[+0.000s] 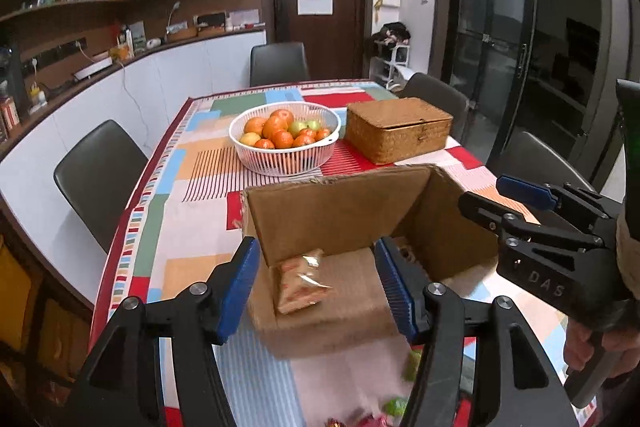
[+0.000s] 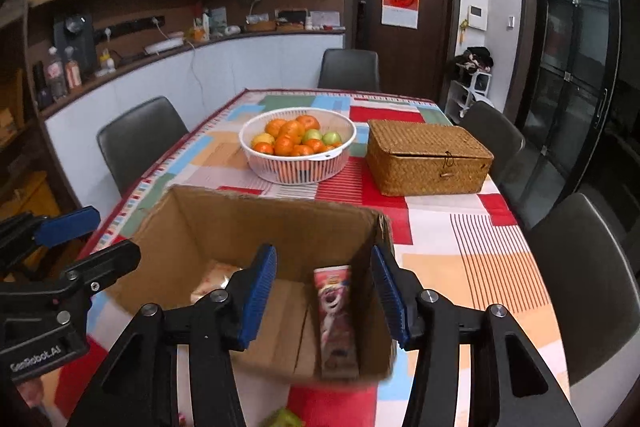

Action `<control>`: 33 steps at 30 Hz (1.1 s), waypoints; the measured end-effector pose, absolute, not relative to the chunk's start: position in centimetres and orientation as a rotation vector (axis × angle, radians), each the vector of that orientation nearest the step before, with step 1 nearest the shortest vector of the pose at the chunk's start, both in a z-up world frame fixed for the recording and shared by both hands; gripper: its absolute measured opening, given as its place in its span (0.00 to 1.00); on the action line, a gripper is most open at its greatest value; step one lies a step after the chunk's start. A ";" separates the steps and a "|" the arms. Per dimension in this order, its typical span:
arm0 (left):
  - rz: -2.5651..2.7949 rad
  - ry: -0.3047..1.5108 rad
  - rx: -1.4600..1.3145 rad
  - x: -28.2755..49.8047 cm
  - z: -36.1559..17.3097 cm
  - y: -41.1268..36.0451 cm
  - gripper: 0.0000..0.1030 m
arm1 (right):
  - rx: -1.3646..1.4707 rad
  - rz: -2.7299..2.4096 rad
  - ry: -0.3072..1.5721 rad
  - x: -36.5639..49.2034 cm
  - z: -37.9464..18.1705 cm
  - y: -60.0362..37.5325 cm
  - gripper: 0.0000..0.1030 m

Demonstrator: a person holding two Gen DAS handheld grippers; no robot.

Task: Organize snacks
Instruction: 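Return to the snacks and grasp the DENMAS cheese ball pack with the right tool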

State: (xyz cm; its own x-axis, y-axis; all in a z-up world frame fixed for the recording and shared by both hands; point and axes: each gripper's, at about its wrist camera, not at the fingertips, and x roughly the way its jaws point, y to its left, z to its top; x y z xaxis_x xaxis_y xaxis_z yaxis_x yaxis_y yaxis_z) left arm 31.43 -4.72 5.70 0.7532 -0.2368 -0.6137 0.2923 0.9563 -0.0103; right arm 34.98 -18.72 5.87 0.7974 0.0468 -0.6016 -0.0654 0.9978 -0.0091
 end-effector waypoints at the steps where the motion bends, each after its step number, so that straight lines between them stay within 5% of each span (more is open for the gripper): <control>1: -0.300 0.649 0.087 30.4 5.8 -4.7 0.57 | -0.024 0.067 0.637 34.2 6.0 -18.8 0.49; 9: -0.367 0.608 0.041 24.5 6.9 -4.4 0.57 | -0.012 0.110 0.564 27.3 7.3 -18.6 0.49; 33: -0.386 0.531 0.155 12.2 2.3 -4.6 0.58 | -0.021 0.060 0.564 14.3 3.5 -18.5 0.71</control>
